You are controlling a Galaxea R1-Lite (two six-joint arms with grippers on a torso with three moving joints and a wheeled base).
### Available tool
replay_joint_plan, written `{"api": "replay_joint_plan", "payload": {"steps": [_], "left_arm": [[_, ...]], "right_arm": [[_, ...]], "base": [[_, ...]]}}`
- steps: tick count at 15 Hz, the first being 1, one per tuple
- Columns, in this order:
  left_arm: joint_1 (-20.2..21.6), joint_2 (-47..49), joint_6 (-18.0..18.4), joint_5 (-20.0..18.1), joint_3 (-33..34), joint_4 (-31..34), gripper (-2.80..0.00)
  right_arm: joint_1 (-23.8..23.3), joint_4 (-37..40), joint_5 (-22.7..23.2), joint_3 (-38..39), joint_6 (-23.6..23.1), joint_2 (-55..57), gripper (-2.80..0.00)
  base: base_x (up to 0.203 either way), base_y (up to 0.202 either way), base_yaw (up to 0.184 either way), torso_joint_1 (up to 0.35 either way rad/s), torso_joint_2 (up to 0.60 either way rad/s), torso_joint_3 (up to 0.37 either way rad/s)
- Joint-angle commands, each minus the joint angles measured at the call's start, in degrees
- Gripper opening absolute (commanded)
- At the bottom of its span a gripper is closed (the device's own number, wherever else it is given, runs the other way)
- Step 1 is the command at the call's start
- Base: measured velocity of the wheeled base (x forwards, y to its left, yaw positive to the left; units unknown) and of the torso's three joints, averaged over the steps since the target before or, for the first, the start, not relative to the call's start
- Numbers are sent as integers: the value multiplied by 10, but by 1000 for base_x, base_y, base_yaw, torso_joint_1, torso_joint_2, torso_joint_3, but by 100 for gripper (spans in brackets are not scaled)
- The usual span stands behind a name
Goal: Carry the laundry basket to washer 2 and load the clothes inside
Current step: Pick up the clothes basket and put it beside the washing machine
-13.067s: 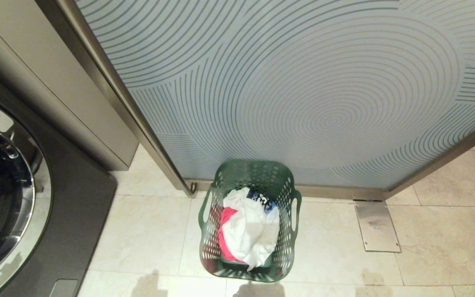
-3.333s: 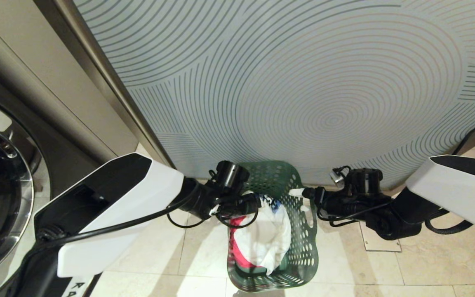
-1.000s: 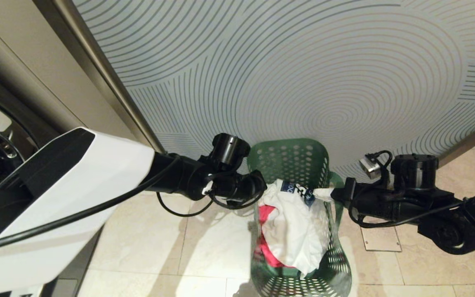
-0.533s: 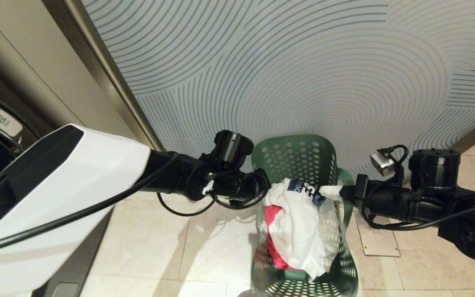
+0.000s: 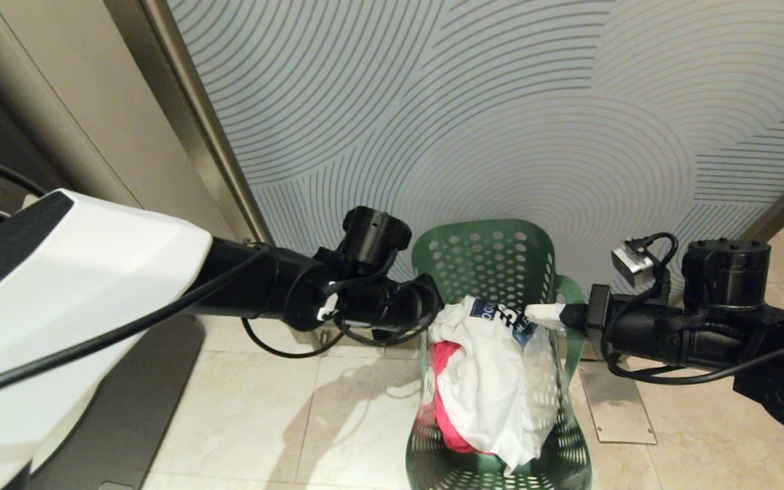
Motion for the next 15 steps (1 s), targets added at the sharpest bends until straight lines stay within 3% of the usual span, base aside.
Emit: {"api": "replay_joint_plan", "payload": {"steps": [1,11,15], "left_arm": [[0,-27,-3,-1,14,0,-280],[-8,-34,-2,-1,26,0,-280],[-12,-34,-1,-1,26,0,-280]], "right_arm": [[17,-5,1,0,3,-7,-280],[38,14,-1,5,8,-8,-280],[39,24,-32,8,-1,-8,-280]], "base": [[0,0,0,2,1,193],[0,0,0,-1,2,203],[0,0,0,1,0,205]]}}
